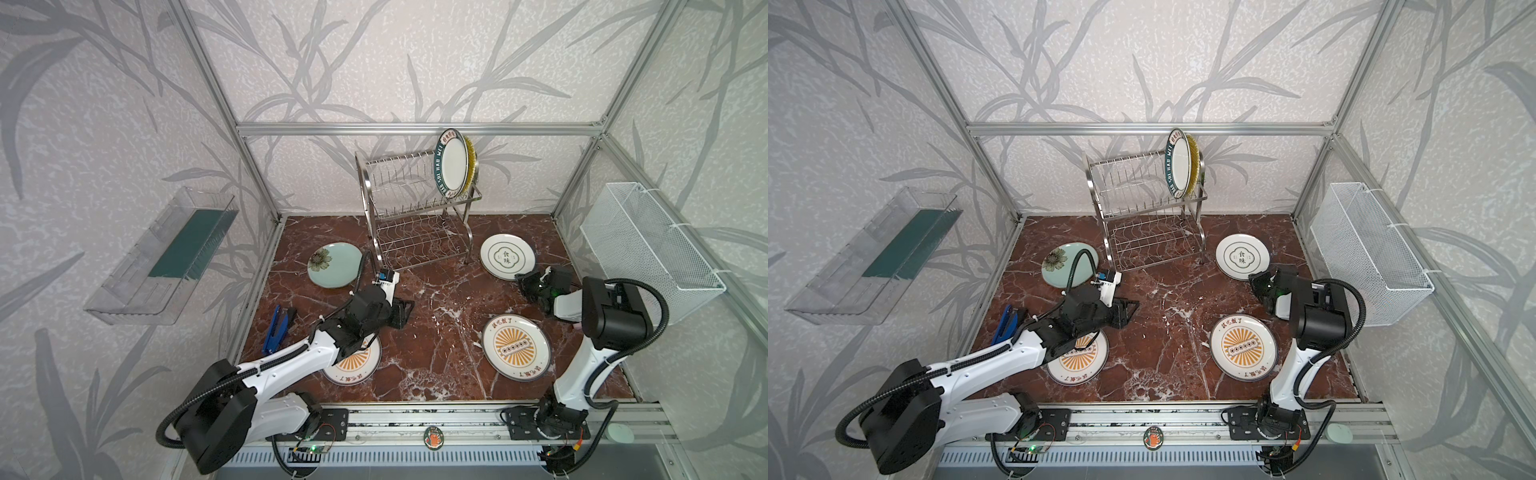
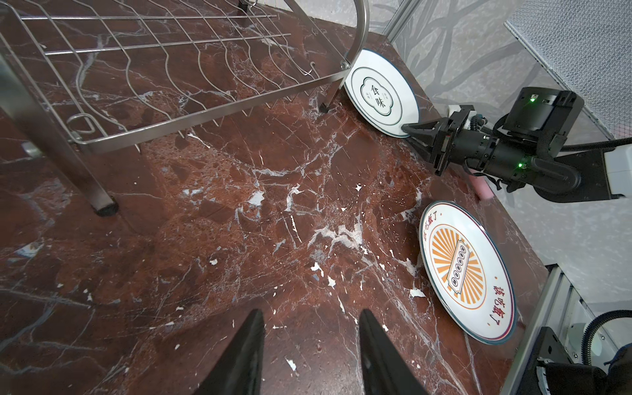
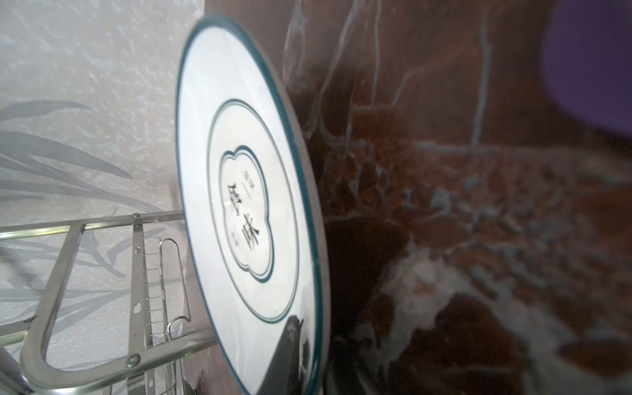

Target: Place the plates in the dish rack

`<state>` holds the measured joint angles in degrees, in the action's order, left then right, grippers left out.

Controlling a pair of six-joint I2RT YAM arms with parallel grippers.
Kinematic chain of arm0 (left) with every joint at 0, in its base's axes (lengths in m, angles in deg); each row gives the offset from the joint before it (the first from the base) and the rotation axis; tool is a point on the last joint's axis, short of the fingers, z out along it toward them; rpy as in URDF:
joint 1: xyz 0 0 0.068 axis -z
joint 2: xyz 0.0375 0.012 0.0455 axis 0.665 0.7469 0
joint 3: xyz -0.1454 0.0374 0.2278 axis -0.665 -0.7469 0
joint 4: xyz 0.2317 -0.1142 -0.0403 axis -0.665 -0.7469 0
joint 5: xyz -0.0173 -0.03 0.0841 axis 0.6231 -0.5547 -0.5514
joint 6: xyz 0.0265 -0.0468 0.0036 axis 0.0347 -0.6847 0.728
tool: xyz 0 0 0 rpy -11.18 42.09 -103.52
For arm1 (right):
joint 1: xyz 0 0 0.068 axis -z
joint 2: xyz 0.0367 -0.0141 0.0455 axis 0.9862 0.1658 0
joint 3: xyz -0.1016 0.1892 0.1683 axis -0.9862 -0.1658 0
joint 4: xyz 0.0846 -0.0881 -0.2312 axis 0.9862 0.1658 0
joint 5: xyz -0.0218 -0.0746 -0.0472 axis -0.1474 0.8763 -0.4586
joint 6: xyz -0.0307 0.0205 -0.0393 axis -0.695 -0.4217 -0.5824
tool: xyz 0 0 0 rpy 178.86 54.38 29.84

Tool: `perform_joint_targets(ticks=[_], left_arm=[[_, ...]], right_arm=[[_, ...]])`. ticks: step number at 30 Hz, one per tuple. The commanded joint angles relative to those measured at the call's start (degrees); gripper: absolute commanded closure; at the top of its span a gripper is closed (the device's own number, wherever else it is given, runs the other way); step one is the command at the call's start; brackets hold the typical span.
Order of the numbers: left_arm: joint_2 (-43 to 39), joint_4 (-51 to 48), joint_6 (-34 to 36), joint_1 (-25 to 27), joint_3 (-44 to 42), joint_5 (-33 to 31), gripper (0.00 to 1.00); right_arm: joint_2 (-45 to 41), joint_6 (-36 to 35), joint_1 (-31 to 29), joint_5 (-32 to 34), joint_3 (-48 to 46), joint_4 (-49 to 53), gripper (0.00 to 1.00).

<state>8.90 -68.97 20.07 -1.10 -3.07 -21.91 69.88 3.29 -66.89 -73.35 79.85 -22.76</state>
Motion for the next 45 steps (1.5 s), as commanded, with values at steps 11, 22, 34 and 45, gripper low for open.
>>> perform_joint_targets(ticks=[11, 22, 34, 45], left_arm=[[-1.72, -1.8, 0.32, 0.29, -0.29, -1.42, 0.56], [-1.72, -2.15, 0.12, 0.29, -0.14, -1.49, 0.56], [-2.88, -3.44, 0.56, 0.25, 0.41, -2.47, 0.56], [-4.81, -7.07, 1.04, 0.2, 2.49, -3.23, 0.55]], right_arm=[[5.28, 1.54, -0.17, -0.17, 1.8, -0.56, 0.76], [5.3, 1.88, -0.15, -0.32, 2.23, -0.86, 0.87], [4.95, 7.73, 0.17, -1.0, -2.57, -15.88, 1.0], [10.79, 14.5, 0.64, -2.55, -6.53, -39.4, 1.0]])
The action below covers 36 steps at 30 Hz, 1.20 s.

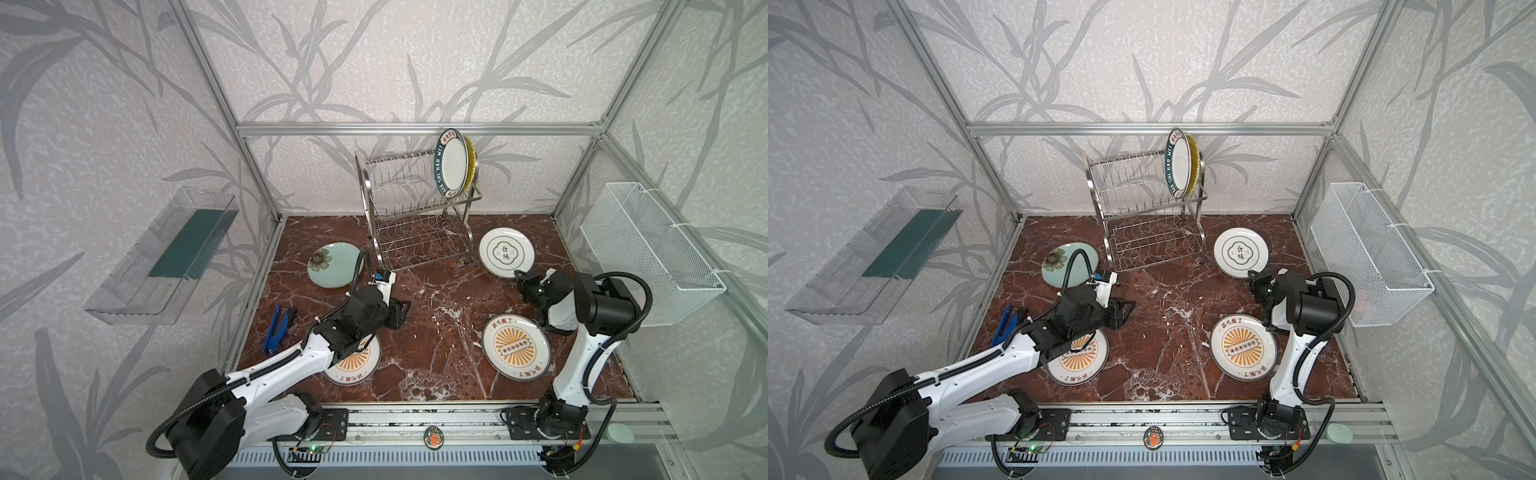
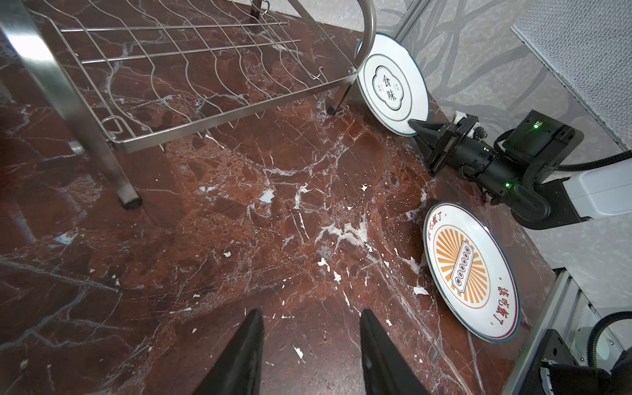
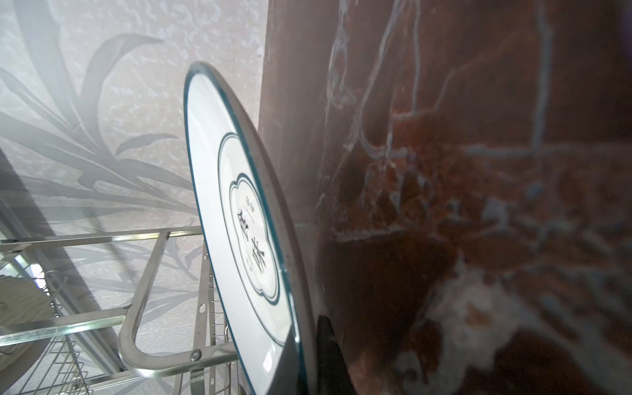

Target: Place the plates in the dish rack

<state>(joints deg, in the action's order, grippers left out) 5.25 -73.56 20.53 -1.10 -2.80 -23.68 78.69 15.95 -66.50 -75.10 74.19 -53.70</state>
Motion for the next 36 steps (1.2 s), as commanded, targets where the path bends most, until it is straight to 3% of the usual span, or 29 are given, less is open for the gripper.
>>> perform_joint_targets(ticks=[1, 21, 36], left_arm=[[-1.29, -2.57, 0.58, 0.15, 2.34, -1.41, 0.55], [-1.04, -10.72, 2.84, -2.13, 9.39, -2.1, 0.55], [-2.25, -14.5, 2.54, -7.81, 11.96, 0.55, 0.55]], right_arm=[[2.1, 1.69, 0.26, -1.02, -1.01, -8.83, 1.0], [-10.2, -5.01, 0.47, -3.25, -7.34, -7.31, 1.0], [-20.07, -6.47, 0.23, -7.69, -9.85, -2.89, 1.0]])
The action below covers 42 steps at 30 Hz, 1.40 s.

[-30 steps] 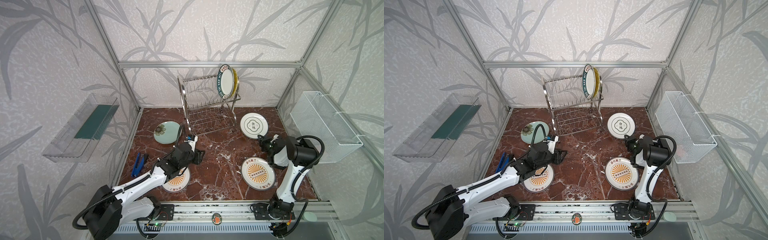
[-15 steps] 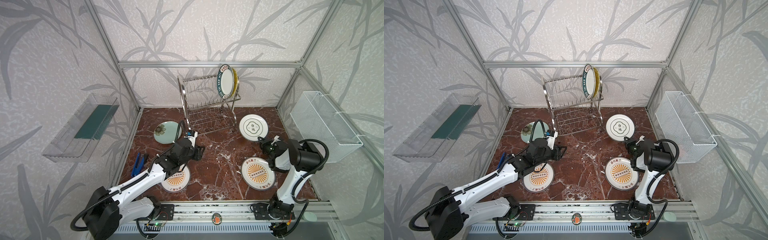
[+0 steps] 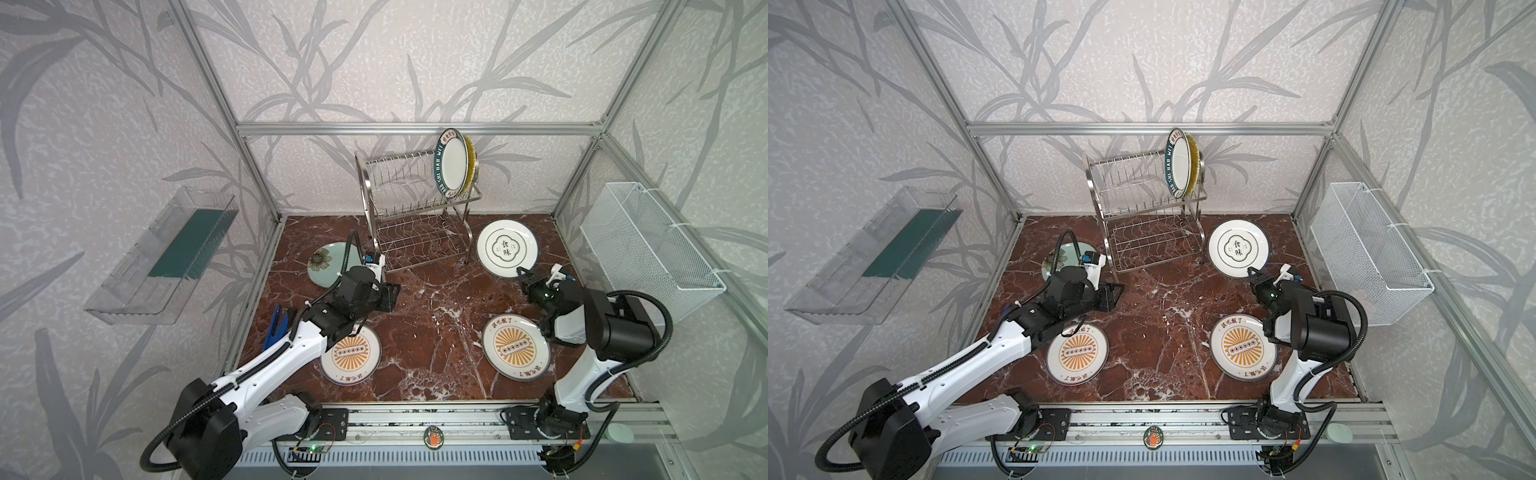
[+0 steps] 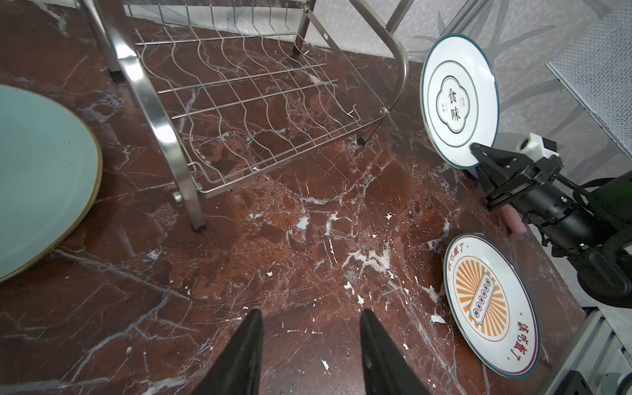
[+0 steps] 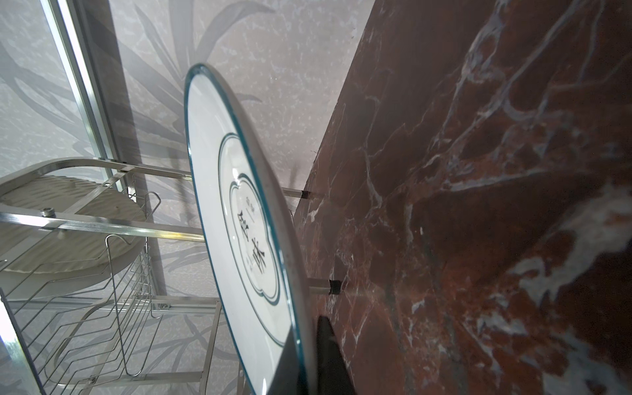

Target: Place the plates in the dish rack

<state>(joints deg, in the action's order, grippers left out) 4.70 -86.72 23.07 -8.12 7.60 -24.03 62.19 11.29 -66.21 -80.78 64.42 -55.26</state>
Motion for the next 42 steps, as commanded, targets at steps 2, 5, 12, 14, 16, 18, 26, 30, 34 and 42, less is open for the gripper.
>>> perform_joint_targets(ticks=[2, 5, 12, 14, 16, 18, 26, 30, 34, 42], left_arm=[[-1.93, -1.39, 0.03, -1.54, 1.34, 1.42, 0.55], [-2.07, -1.3, 0.22, -2.56, 1.17, 1.97, 0.55], [-3.49, -1.33, 0.67, -4.45, 0.49, 2.2, 0.54], [-3.76, -1.38, 0.77, -5.05, 0.23, 2.75, 0.53], [-3.87, -1.32, 0.89, -5.34, -0.02, 3.19, 0.53], [-4.0, -1.45, 1.02, -5.68, -0.2, 3.65, 0.53], [-4.62, -3.74, 1.06, -7.45, 0.93, 6.49, 0.52], [-4.22, -3.13, 0.53, -7.5, 1.26, 9.53, 0.52], [-3.67, 0.79, -1.07, -7.57, 0.4, 14.78, 0.52], [-1.48, 7.73, -4.45, -7.61, -1.77, 20.61, 0.52]], right_arm=[[-6.49, -3.23, -0.79, -2.5, -0.1, 1.22, 1.0], [-10.79, -6.74, -2.67, -2.66, 0.28, 7.52, 1.0], [-21.79, -18.76, -11.16, 1.43, 3.38, 28.89, 1.0], [-23.9, -20.68, -13.3, 2.09, 4.14, 33.04, 1.0], [-25.49, -22.28, -14.8, 2.5, 4.96, 36.28, 1.0], [-27.02, -23.84, -15.93, 2.47, 5.86, 39.58, 1.0], [-32.91, -35.61, -18.13, -1.93, 10.52, 54.16, 1.0], [-33.27, -37.67, -18.29, -6.8, 11.54, 55.44, 1.0], [-32.6, -38.68, -18.78, -10.08, 12.74, 56.73, 1.0], [-29.26, -35.94, -21.33, -18.01, 13.72, 50.59, 1.0]])
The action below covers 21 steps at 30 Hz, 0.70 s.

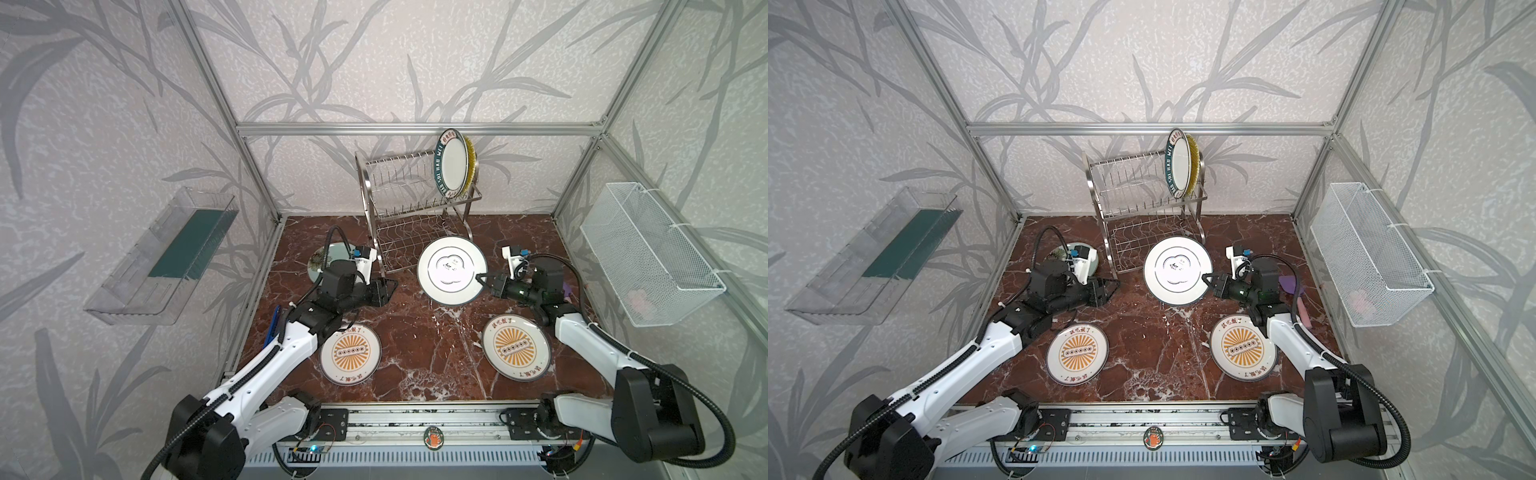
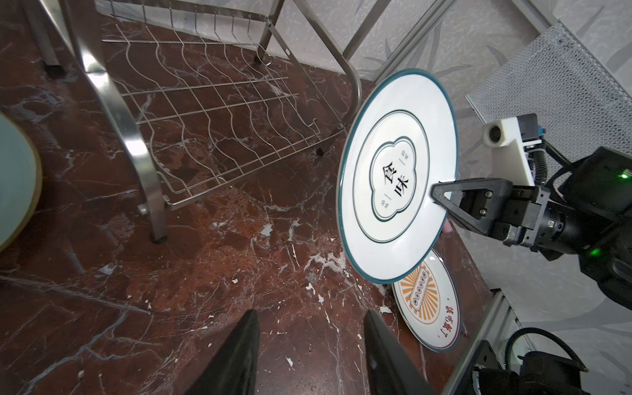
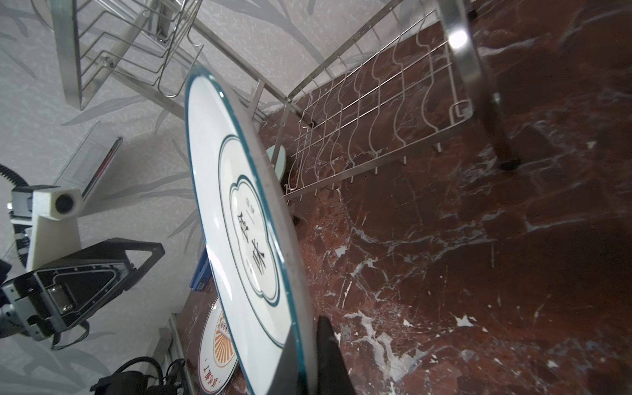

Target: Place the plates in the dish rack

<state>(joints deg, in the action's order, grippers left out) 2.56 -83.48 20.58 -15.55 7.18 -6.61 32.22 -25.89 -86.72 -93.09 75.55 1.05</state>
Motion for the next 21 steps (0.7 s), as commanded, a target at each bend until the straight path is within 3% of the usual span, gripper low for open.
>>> perform_joint_targets(ticks=[1, 16, 21], left_arm=[[0.8, 5.57, -2.36, -0.17, -1.73, 3.68, 0.52], [4.31, 12.77, -4.11, -0.06, -3.45, 5.18, 0.52], [5.17, 14.91, -4.68, -0.14, -3.77, 5.85, 0.57]], right_arm=[[0.84, 1.31, -1.15, -6.01, 2.81, -5.81, 1.0], [3.48, -0.19, -7.59, -6.68, 6.06, -4.62, 1.0], [3.92, 1.04, -8.89, -7.19, 6.07, -6.51, 1.0]])
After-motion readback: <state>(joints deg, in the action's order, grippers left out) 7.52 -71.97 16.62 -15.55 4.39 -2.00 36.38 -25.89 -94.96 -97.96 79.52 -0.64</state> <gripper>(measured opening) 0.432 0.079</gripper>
